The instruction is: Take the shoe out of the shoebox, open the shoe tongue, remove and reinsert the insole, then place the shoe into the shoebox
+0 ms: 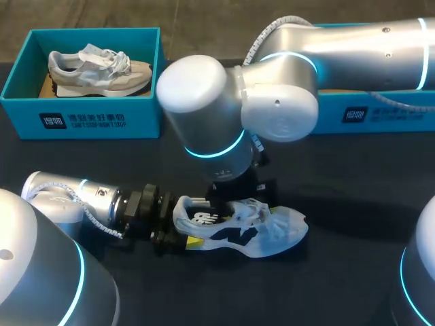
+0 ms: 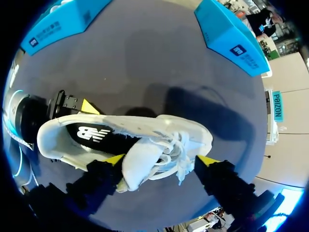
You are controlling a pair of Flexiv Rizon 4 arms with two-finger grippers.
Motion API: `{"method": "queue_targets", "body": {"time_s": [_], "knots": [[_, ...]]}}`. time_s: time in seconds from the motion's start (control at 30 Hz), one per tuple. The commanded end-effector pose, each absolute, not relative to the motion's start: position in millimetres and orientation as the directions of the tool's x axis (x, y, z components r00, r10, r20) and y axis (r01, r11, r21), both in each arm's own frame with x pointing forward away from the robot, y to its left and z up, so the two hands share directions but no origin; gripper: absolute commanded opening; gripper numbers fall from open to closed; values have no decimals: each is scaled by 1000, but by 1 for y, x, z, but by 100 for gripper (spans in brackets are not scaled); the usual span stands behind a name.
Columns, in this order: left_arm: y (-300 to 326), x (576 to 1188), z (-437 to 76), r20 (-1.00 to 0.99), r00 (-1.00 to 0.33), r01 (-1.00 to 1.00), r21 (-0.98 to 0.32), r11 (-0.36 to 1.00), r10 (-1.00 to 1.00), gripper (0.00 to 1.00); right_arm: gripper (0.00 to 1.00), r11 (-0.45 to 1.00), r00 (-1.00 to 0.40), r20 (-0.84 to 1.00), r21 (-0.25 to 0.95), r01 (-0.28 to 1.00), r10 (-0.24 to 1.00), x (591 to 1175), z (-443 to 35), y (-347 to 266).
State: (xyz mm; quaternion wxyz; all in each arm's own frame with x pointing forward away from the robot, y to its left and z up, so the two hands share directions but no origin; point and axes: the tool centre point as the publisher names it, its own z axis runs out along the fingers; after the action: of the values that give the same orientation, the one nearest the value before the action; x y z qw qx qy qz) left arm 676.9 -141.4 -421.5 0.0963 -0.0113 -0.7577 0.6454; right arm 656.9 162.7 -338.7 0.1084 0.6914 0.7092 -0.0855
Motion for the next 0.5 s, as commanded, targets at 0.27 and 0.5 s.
{"method": "queue_targets", "body": {"time_s": [0.27,0.5], "knots": [[-141,677,-422,133,-981,-108,-980,169,140,0,35,-235,248,-254,80,969,935,652,-339,171],[-141,677,-422,133,-981,-108,-980,169,140,0,16,-206,210,-249,44,978,945,654,-339,171]]}}
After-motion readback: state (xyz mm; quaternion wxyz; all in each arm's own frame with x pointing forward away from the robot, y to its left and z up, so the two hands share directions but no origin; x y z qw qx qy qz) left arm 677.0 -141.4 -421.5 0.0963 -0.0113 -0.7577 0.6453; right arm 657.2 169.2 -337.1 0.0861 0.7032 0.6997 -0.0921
